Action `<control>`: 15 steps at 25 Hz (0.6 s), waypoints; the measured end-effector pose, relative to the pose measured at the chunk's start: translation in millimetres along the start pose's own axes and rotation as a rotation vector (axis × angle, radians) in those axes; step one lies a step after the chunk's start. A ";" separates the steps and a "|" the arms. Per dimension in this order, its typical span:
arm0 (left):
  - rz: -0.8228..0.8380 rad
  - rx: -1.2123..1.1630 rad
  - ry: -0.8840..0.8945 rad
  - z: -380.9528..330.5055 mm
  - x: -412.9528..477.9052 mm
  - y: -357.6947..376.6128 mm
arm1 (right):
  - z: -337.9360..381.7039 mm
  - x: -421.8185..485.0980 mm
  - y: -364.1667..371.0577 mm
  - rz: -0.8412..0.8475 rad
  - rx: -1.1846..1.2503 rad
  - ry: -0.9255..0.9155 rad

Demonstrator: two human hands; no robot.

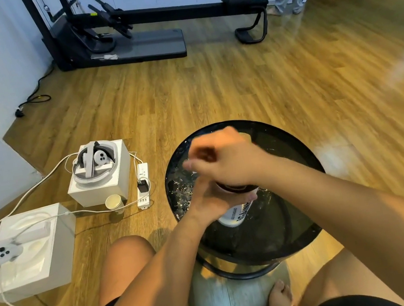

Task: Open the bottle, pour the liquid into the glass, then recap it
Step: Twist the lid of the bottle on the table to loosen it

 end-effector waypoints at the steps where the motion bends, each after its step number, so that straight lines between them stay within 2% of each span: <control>1: -0.034 0.001 -0.006 1.2 1.4 -0.1 | -6.3 1.7 -6.5 -0.046 -0.082 0.067; 3: -0.060 -0.017 -0.001 2.2 0.8 -1.5 | -21.9 2.9 -14.8 0.037 -0.404 0.318; 5: -0.067 -0.021 0.018 3.0 0.4 -2.4 | -32.8 0.5 -12.0 0.176 -0.457 0.479; 7: -0.067 -0.013 0.026 3.9 -0.2 -2.8 | -30.8 2.7 -9.6 0.215 -0.385 0.413; 12: 0.011 -0.022 -0.009 2.8 1.1 -0.4 | -7.2 1.2 2.9 0.254 -0.219 0.101; 15: -0.010 -0.030 0.007 3.5 2.6 0.7 | -1.8 -4.2 -1.8 0.151 -0.060 0.026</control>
Point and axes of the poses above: each hand's wrist, its own x-axis towards the middle knuckle, its own y-axis out of the palm, z = x × y, the point moved 1 cm from there along x, towards the middle knuckle, and after that the axes turned 2 degrees about -y, right-handed, at the moved point
